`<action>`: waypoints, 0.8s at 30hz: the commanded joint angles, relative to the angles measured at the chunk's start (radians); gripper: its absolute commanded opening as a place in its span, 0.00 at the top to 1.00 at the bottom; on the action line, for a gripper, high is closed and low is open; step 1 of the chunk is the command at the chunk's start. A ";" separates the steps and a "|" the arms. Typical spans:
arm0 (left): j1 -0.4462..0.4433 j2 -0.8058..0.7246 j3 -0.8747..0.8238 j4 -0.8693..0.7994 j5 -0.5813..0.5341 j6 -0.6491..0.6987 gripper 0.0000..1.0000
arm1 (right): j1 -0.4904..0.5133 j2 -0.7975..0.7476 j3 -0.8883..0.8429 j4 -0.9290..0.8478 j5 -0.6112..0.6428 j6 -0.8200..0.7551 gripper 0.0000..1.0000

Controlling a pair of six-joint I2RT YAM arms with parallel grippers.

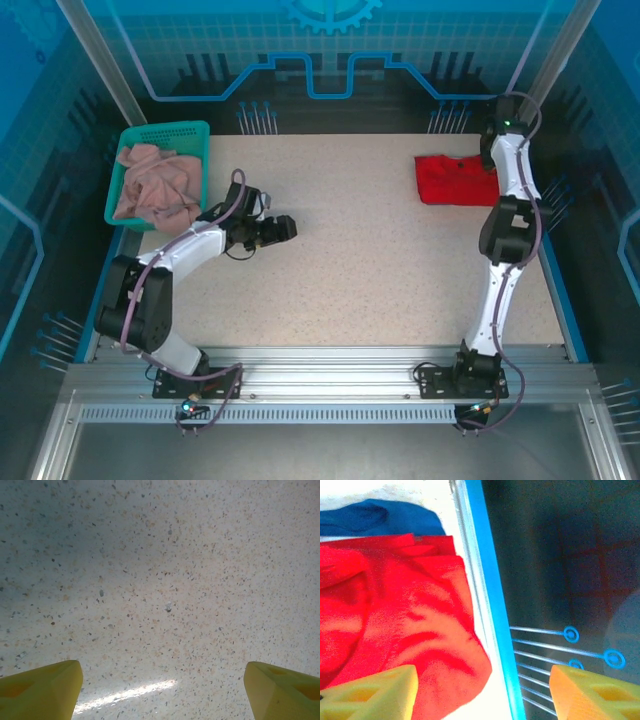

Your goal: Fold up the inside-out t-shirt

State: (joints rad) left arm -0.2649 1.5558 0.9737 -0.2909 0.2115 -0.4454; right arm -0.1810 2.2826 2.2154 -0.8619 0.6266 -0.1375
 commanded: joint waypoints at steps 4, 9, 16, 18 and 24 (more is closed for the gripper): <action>-0.004 -0.172 -0.061 0.060 -0.184 0.027 0.13 | 0.216 -0.534 -0.677 0.411 -0.274 0.101 0.20; 0.006 -0.345 -0.234 0.213 -0.548 0.114 0.01 | 0.375 -0.821 -1.166 0.723 -0.296 0.143 0.00; 0.062 -0.415 -0.557 0.782 -0.726 0.411 0.01 | 0.411 -0.926 -1.603 1.140 -0.260 0.105 0.00; 0.095 -0.337 -0.637 0.994 -0.662 0.450 0.01 | 0.405 -0.903 -1.696 1.310 -0.260 0.091 0.00; 0.132 -0.118 -0.639 1.230 -0.593 0.503 0.01 | 0.393 -0.837 -1.726 1.484 -0.315 0.039 0.00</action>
State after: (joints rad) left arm -0.1455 1.3937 0.3202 0.6678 -0.4126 -0.0193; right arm 0.2214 1.4170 0.4976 0.3752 0.3485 -0.0601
